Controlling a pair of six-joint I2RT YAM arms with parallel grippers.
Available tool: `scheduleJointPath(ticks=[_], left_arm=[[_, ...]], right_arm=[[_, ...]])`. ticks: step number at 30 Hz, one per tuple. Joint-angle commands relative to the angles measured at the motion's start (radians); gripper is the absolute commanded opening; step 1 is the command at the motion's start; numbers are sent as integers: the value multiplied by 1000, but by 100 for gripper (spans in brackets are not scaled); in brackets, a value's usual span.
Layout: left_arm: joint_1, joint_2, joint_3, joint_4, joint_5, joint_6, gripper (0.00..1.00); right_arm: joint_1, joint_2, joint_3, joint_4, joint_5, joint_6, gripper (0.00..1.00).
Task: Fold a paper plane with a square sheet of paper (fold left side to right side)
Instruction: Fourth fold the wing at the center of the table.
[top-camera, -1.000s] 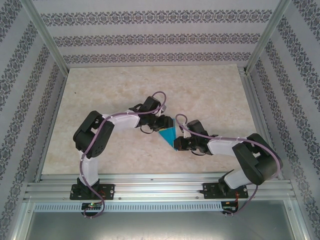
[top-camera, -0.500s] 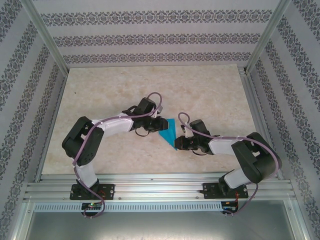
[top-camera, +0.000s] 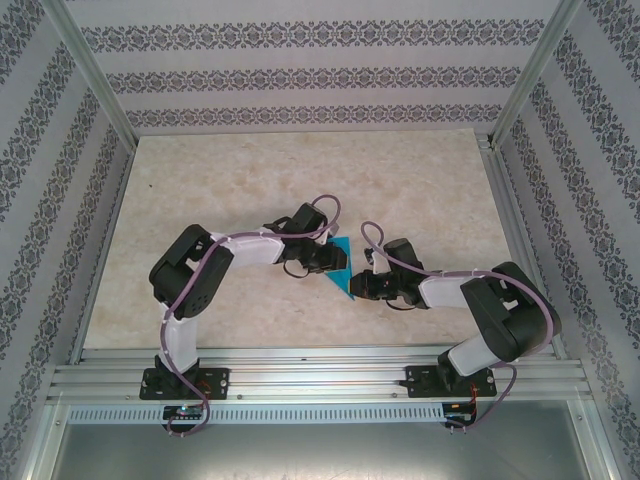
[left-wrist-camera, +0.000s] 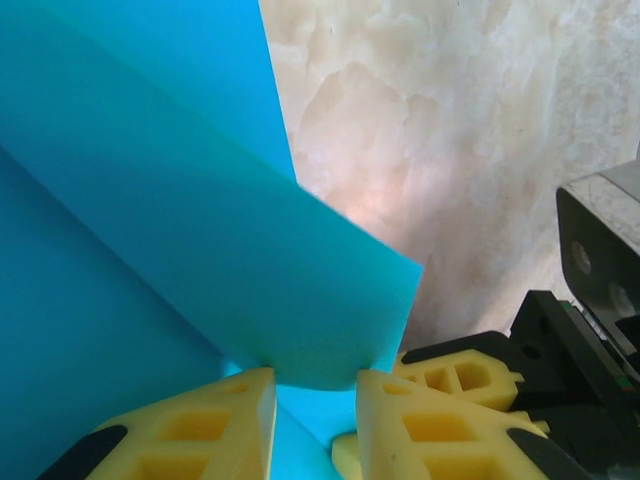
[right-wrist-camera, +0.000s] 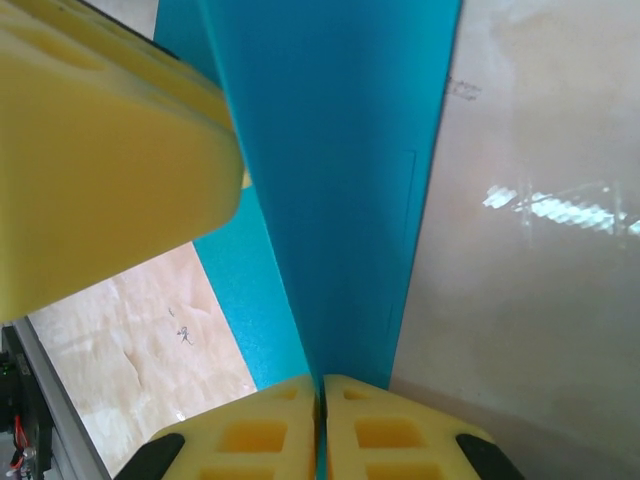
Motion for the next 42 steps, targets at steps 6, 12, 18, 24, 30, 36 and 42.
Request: scheduleJointPath(ticks=[6,12,18,24,30,36,42], left_arm=[[-12,47,59,-34,-15,12,29],[-12,65,65,-41,-27,7,29],[-12,70,72,-40,-37,1,29],[-12,76,82,-44,-43,-5,29],[-13,78,83,-49,-48,-5,29],[-12,76,82,-51,-49,-4,29],[-12,76,82,-54,-50,-2,29]], right_arm=[[-10,-29,-19,-42,55,-7,20],[-30,-159,1,-184,95,-51,27],[-36,-226,12,-211,74,-42,25],[-4,-205,12,-124,17,5,19],[48,-142,33,-64,11,26,20],[62,-81,52,-58,41,20,19],[57,-102,58,-66,38,24,19]])
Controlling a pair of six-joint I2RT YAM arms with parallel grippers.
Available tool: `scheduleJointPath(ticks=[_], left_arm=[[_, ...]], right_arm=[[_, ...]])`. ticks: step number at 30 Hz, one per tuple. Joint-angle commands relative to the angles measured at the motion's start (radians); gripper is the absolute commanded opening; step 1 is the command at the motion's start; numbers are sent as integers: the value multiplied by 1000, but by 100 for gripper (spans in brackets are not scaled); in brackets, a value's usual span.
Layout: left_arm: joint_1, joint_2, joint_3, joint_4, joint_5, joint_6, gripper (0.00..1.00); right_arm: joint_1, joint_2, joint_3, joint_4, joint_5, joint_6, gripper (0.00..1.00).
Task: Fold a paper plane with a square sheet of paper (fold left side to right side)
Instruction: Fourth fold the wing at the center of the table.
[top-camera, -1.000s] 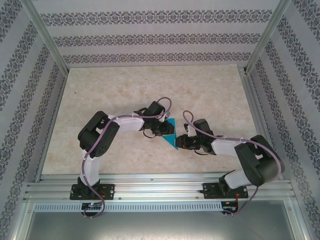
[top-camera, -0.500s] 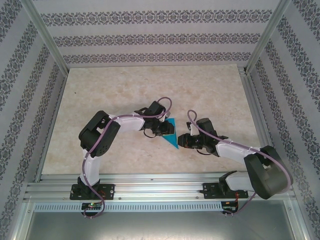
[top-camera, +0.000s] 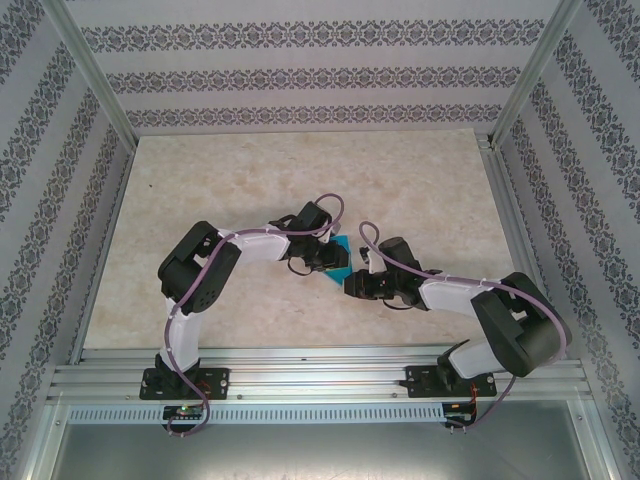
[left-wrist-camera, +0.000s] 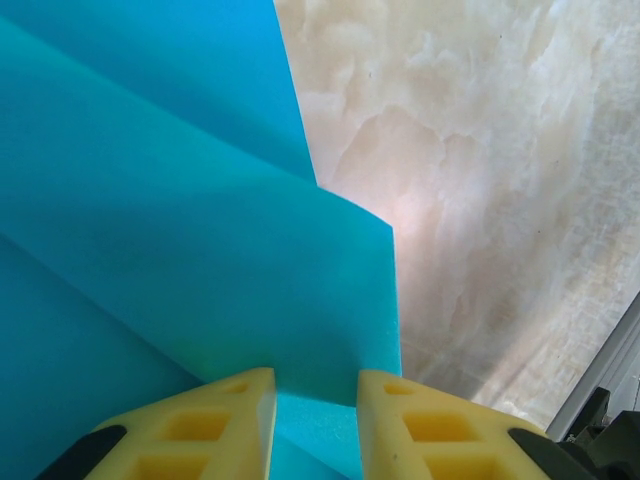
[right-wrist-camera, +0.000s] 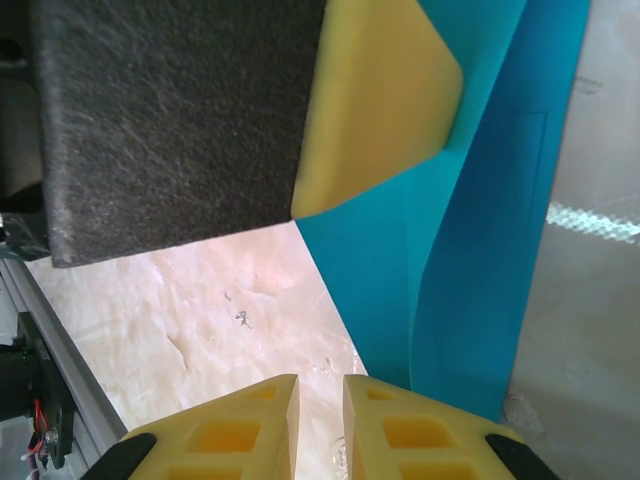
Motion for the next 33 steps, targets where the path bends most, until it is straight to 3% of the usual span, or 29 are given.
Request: scheduleJointPath(ticks=[1,15,33], left_arm=[[-11,20,23,-20,-20,0,29],[-11,18,14,-23,-26,2,29],[-12,18,15,-30,-30,7,29]], right_arm=[[0,-16,30,12,16,-3,19],[-20,-17,38,-74,65,-36,19],[-26,59,15,7,5,-9,19]])
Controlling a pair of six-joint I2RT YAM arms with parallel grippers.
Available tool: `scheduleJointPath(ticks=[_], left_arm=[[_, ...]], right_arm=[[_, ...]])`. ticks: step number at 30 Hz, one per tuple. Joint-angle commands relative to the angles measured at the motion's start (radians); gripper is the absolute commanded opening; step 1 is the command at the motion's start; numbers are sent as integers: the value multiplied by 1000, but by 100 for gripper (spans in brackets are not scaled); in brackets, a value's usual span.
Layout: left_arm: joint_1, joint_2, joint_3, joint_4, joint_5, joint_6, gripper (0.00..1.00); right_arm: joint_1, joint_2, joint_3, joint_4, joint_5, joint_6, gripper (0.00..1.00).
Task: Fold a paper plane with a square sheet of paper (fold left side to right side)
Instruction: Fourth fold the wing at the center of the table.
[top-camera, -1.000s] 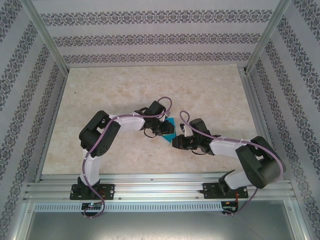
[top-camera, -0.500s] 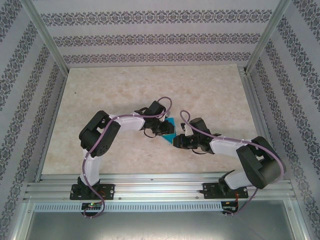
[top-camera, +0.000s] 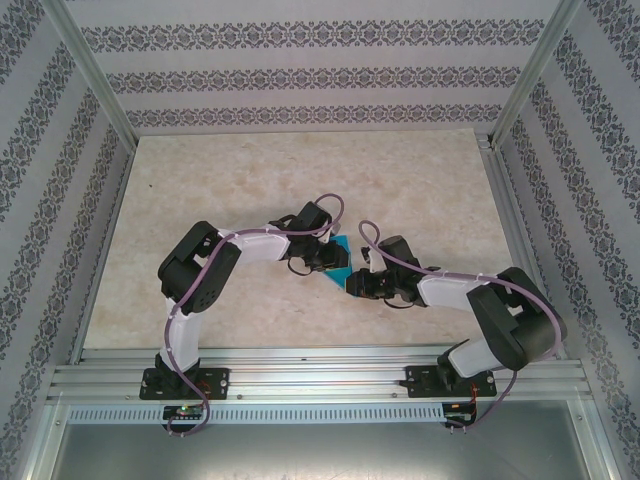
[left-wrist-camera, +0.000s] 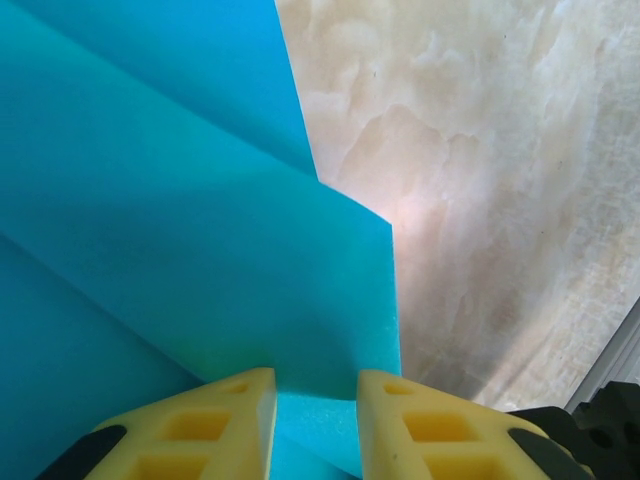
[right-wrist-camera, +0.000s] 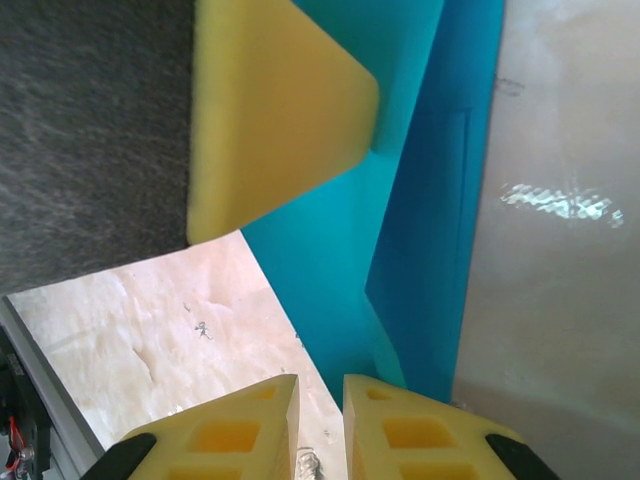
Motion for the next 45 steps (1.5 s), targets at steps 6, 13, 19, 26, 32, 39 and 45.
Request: scheduleJointPath(ticks=[6,13,19,26,32,39,45], left_arm=[[-11,18,20,-32,-25,9,29],[-12,18,21,-32,-27,9,29],[-11,19,21,-33,-28,10,29],[-11,15,21,-36,-30,12,29],[-1,-23,29,-57,-48,27,29],[45,-137,26,-90,-56,60,32],[64,-223,-26,-76,-50,62,33]], right_arm=[[-26,-6,-16,34,-1,1,19],[-31,17,-14,35,-28,-4,19],[-30,41,-21,62,-47,8,19],[-31,60,-24,66,-40,17,19],[-26,52,-44,53,-41,28,18],[-26,68,-50,55,-38,32,18],[-22,84,-40,57,-42,29,18]])
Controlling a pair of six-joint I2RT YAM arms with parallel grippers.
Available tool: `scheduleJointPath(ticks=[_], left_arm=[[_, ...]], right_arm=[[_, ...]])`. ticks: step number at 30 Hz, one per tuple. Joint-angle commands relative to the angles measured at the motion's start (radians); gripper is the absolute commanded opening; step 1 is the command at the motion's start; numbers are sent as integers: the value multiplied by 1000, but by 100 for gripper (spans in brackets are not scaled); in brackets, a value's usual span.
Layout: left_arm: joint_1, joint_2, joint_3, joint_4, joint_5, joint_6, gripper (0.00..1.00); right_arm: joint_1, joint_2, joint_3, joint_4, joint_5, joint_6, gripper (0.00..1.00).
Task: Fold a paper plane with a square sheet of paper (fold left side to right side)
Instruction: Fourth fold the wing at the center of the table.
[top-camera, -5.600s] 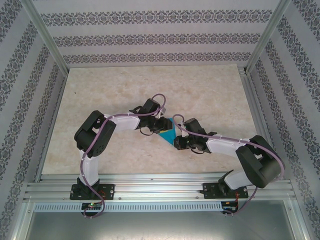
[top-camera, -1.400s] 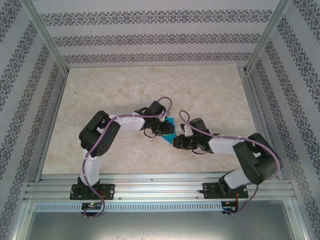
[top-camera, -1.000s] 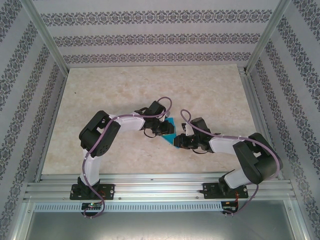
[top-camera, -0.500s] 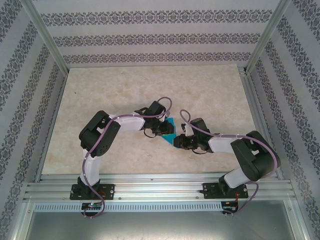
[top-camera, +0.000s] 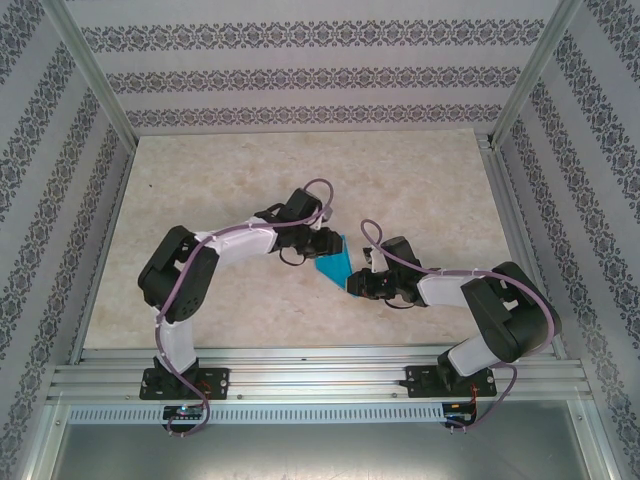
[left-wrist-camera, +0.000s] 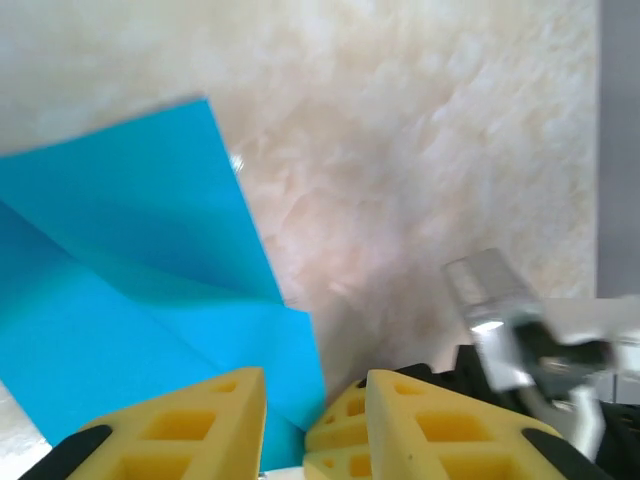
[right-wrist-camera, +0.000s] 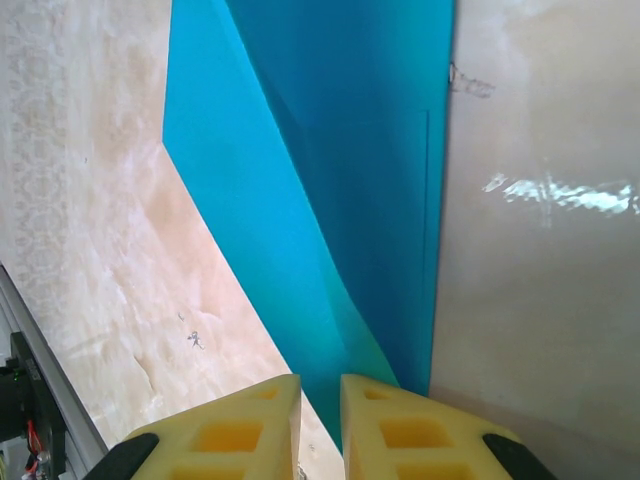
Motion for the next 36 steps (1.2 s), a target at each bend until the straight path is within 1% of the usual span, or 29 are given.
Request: scheduleJointPath(ticks=[1,5,10,14,22,36], left_arm=[[7,-46,-40,11,15,23,32],[-4,-21,-76,105,110,-7,29],[-36,57,-45,169,185,-29,29],[-50,105,-22,193,205,-46,30],[-57,165,8,189,188,-58,31],[-51,225,67,60,56,-20,31]], right_arm=[[3,42,-16,-22,3,7,18],[3,43,-15,-19,3,5,18],[5,40,-13,-26,6,4,18],[5,40,-11,-33,8,1,18],[6,45,-5,-42,11,-7,18],[7,43,-1,-64,14,-18,18]])
